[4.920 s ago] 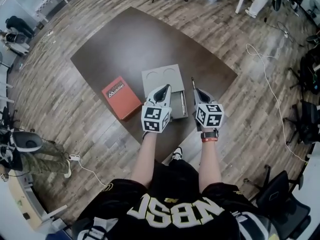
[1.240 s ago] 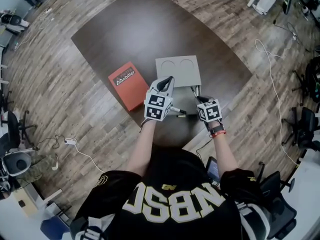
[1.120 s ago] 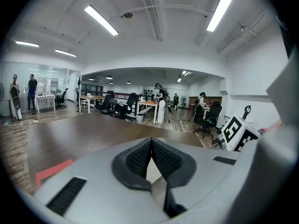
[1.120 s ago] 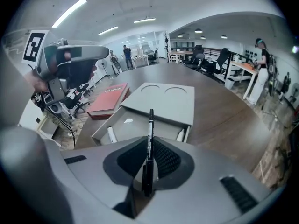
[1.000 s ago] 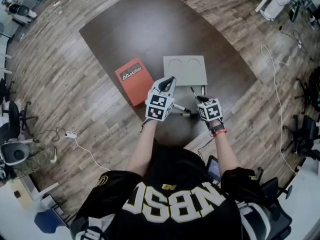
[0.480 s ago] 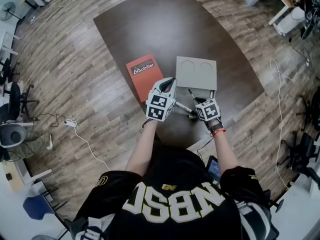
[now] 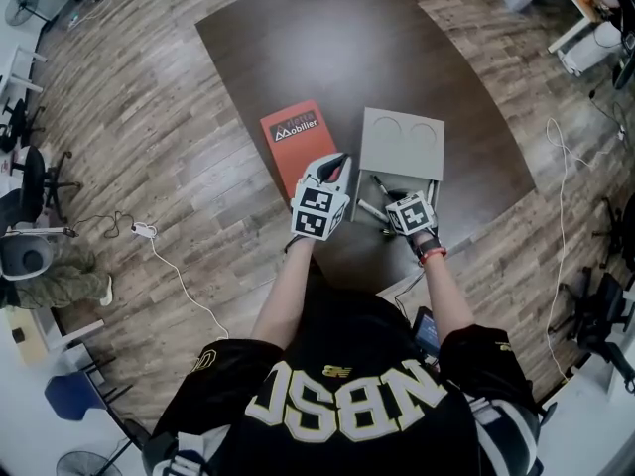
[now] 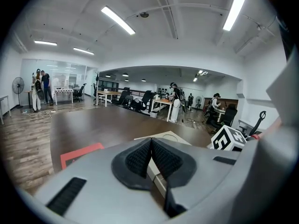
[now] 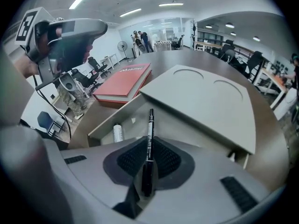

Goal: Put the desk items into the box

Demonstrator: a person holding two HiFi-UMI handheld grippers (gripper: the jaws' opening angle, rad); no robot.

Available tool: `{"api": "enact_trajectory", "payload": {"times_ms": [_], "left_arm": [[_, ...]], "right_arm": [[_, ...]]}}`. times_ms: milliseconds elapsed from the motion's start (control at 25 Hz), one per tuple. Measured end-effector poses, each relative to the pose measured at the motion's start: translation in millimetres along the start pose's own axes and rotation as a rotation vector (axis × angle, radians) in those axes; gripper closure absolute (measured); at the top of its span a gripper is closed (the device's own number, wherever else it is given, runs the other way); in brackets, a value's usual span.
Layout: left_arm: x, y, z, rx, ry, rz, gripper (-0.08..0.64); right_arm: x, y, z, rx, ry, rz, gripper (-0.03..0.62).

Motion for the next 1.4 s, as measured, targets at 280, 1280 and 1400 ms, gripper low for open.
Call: {"api": "enact_trajectory", "payload": {"times_ms": [280, 1280, 1400], "left_arm": [[8.2, 2.2, -6.5, -0.015, 0.01, -0.002, 0.545], [10.2, -23.0, 40.5, -0.014, -0.073, -0.015, 0.545], [4.5, -27.1, 53.2, -0.008, -0.104, -0.02, 0.545]], "right_arm": [[12.2, -4.5, -6.1, 0.008, 0.03, -0.009, 0.54], [-113.6, -54.3, 11.7, 0.348, -0.411, -0.107, 0.516], [-137.5, -54.2, 20.3, 0.357, -0.481, -0.13, 0.526]]}}
Point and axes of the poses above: the fingertips, and each gripper's own axes: x forward along the fingers, y to its left, z out of its top, the point moved 2 cm from there along -x, backward along the fingers, and after that the axes turned 12 degrees about x, right-handed, at the moved point
